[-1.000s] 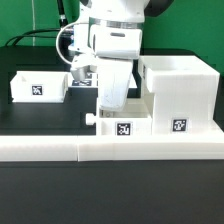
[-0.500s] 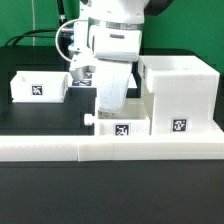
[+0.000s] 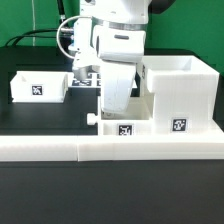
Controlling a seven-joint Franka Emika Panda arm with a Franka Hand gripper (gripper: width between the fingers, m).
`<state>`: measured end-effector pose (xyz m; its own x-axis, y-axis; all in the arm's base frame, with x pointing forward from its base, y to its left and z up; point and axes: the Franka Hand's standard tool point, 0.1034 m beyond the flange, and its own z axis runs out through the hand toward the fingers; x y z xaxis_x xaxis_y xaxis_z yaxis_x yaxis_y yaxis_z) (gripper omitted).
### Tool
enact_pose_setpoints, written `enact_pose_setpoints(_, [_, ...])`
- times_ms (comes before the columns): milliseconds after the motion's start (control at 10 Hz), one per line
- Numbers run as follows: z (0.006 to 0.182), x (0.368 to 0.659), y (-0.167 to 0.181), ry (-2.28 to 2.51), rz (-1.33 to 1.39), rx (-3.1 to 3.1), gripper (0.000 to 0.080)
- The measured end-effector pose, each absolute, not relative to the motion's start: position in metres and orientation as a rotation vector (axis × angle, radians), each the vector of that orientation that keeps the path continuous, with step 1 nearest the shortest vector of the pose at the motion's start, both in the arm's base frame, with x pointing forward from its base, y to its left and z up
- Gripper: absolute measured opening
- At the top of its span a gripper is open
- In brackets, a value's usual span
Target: Assemble drawer
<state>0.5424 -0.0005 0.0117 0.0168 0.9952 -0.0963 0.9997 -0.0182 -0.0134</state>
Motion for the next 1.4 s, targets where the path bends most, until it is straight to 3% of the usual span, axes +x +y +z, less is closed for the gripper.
enact_pose_setpoints(1400, [0.009,0.544,0.008,2.183,-0.109,2.132,0.0042])
